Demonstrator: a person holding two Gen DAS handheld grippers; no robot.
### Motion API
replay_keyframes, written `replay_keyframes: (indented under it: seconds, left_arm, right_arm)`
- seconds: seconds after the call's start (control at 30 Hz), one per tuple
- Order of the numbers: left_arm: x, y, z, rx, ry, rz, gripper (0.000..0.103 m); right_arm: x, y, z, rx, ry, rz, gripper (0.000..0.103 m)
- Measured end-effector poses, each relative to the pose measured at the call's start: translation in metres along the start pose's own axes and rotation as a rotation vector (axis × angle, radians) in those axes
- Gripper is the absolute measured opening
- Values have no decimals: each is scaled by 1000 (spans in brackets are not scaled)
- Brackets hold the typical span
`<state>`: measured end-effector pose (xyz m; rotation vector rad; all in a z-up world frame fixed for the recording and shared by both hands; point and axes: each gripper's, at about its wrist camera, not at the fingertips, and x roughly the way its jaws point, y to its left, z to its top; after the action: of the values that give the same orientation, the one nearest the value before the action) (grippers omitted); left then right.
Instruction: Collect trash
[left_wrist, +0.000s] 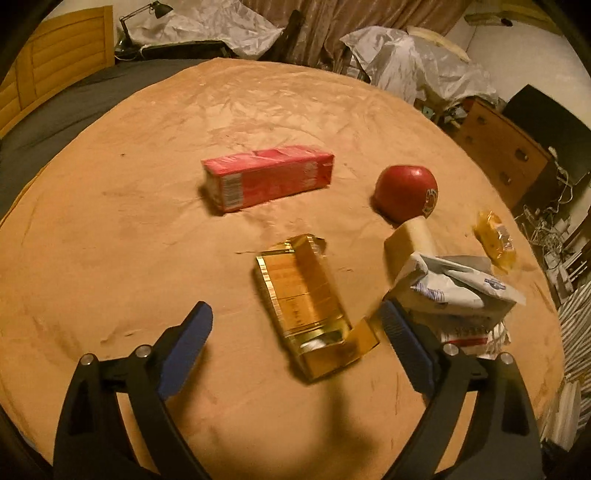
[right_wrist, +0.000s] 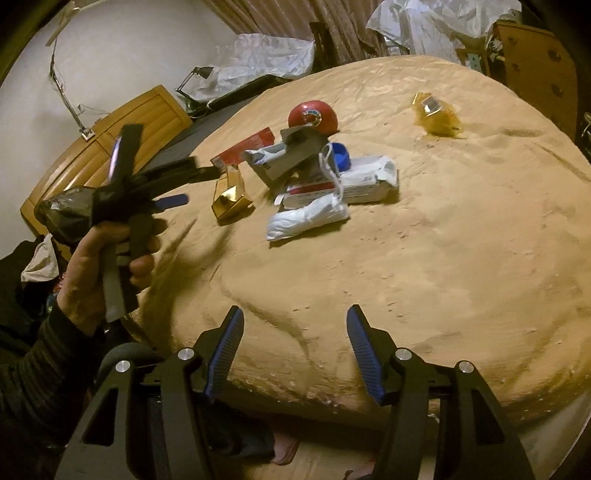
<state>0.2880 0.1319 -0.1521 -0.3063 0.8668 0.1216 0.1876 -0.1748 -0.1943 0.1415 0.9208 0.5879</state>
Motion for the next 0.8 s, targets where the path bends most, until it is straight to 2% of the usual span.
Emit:
replay_keyframes:
  seconds: [0.13, 0.2, 0.23, 0.3, 0.37, 0.43, 0.5, 0.57, 0.63, 0.7, 0.73, 0.8]
  left_arm:
    - [25, 3, 1, -9, 33, 67, 89]
    - [28, 10, 1, 1, 37, 80, 84]
    - [29, 13, 2, 15, 44, 61, 80]
    - [24, 14, 2, 103, 36, 55, 71]
    - [18, 8, 4, 237, 11, 97, 64]
    - [14, 9, 5, 337, -7, 149, 64]
    - [13, 14, 7, 370, -1, 166, 64]
    - [12, 21, 5, 349, 14, 147, 64]
    - [9, 26, 1, 315, 27, 116, 64]
    - [7, 31, -2, 261, 40, 69, 64]
    - [7, 34, -3, 233, 44, 51, 68]
    - [5, 39, -6, 182, 50, 19, 72]
  right_arm:
    - [10, 0, 3, 21, 13, 17, 60]
    - [12, 0, 5, 36, 12, 35, 60]
    - [14, 0, 8, 43, 11, 47, 60]
    - [19, 1, 13, 58, 14, 70, 60]
    - [25, 1, 19, 87, 18, 106, 60]
    - [35, 1, 27, 123, 18, 133, 58]
    - [44, 1, 34, 154, 17, 138, 53]
    - [56, -1, 42, 207, 5, 126, 51]
    - [61, 1, 52, 199, -34, 55, 50]
    - [56, 15, 62, 82, -86, -74, 50]
    - [52, 22, 67, 24, -111, -115, 50]
    - [49, 23, 74, -10, -122, -119, 50]
